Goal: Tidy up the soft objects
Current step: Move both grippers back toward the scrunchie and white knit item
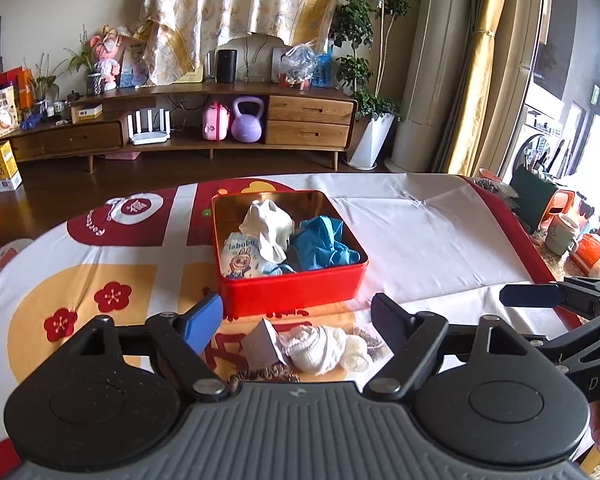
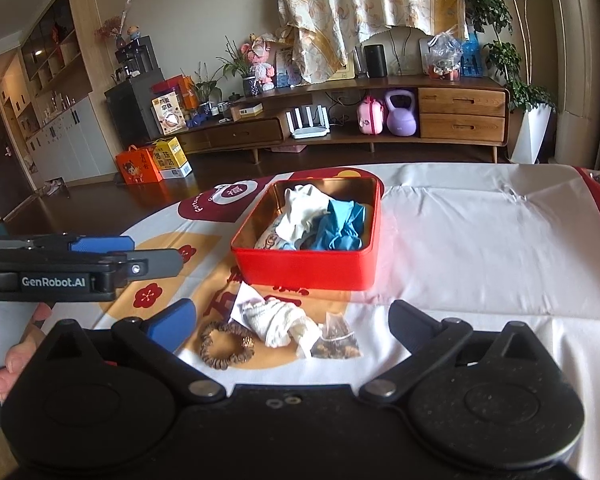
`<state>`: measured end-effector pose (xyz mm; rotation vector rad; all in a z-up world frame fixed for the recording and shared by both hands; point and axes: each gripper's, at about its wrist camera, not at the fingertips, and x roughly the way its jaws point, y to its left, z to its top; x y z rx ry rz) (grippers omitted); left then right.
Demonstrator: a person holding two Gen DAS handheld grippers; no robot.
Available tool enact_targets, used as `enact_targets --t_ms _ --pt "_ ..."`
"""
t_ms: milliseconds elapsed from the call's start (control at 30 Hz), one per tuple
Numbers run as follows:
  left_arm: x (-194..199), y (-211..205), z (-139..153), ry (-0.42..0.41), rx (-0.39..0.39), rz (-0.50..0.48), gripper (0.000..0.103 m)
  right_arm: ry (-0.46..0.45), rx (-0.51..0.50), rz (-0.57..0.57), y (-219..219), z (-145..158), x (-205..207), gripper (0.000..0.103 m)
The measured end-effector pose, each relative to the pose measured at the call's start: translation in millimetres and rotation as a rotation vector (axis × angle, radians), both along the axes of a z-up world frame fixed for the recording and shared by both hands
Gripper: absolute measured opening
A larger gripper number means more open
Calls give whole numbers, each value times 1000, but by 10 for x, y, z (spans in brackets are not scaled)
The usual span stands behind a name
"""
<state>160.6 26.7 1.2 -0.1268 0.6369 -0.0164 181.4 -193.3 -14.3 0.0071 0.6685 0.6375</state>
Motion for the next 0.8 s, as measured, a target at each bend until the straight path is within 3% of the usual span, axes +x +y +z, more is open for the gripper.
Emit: enact_targets --t_ms 333,800 --pt "-115 51 -289 53 -28 48 84 4 -31 16 -16 -138 -82 103" --pt "-113 103 -815 158 -8 98 84 52 -62 37 76 -393 -26 103"
